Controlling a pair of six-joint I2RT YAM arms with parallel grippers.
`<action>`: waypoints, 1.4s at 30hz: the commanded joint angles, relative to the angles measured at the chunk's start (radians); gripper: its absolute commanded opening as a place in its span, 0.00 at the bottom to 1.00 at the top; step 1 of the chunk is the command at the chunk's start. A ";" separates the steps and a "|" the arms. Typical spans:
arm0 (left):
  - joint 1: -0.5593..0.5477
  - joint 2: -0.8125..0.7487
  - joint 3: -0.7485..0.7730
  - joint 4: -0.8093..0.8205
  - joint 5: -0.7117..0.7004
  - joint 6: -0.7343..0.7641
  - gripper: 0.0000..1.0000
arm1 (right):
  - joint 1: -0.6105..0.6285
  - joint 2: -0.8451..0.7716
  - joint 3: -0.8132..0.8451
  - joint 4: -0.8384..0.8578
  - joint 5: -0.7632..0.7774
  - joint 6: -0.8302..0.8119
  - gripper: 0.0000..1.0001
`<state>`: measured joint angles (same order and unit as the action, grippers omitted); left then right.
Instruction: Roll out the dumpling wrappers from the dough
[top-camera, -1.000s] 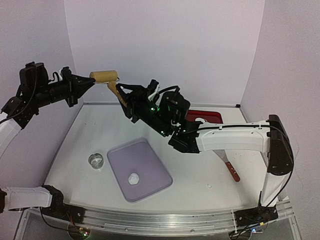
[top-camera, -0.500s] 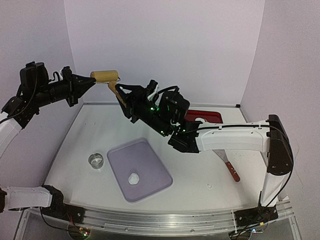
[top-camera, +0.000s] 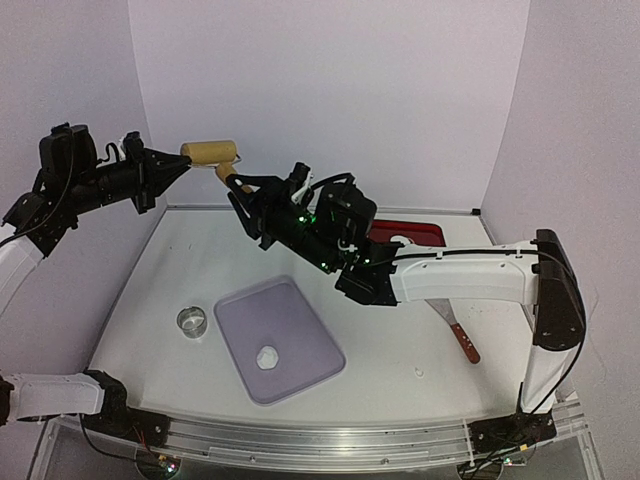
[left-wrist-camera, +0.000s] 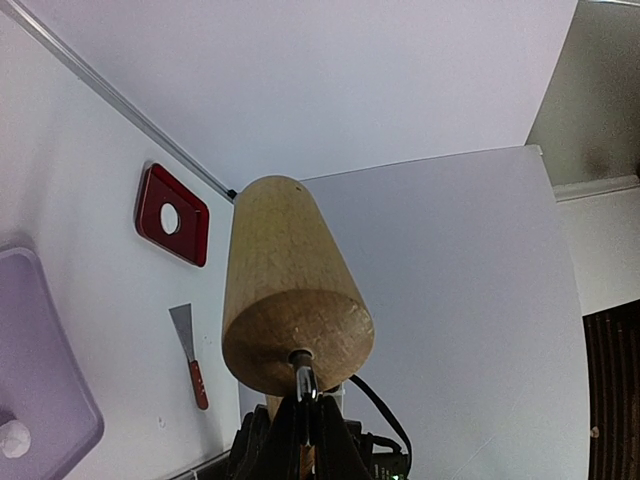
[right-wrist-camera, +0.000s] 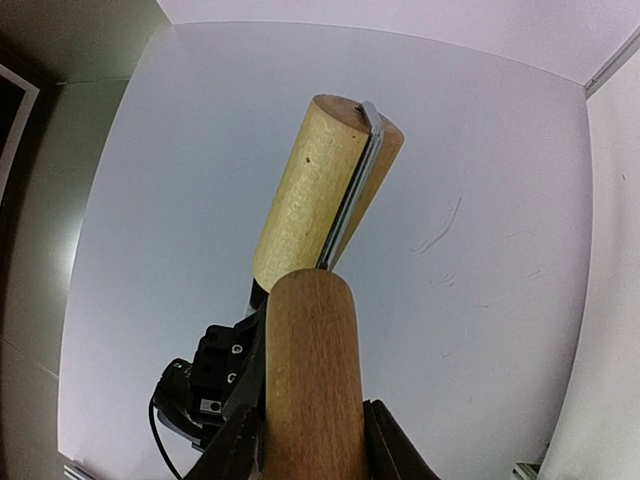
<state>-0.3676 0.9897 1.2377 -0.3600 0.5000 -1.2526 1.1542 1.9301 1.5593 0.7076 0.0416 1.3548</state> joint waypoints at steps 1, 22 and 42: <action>-0.006 -0.009 0.050 0.014 0.057 0.037 0.00 | 0.002 -0.006 0.031 0.052 -0.025 0.004 0.33; -0.006 -0.012 0.065 -0.035 0.045 0.059 0.00 | 0.001 -0.042 -0.003 0.053 -0.025 -0.019 0.45; -0.006 -0.016 0.055 -0.040 0.044 0.058 0.00 | 0.001 -0.062 -0.027 0.067 -0.032 -0.028 0.31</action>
<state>-0.3657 0.9932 1.2640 -0.4370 0.5082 -1.2197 1.1553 1.9274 1.5356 0.7033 0.0125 1.3354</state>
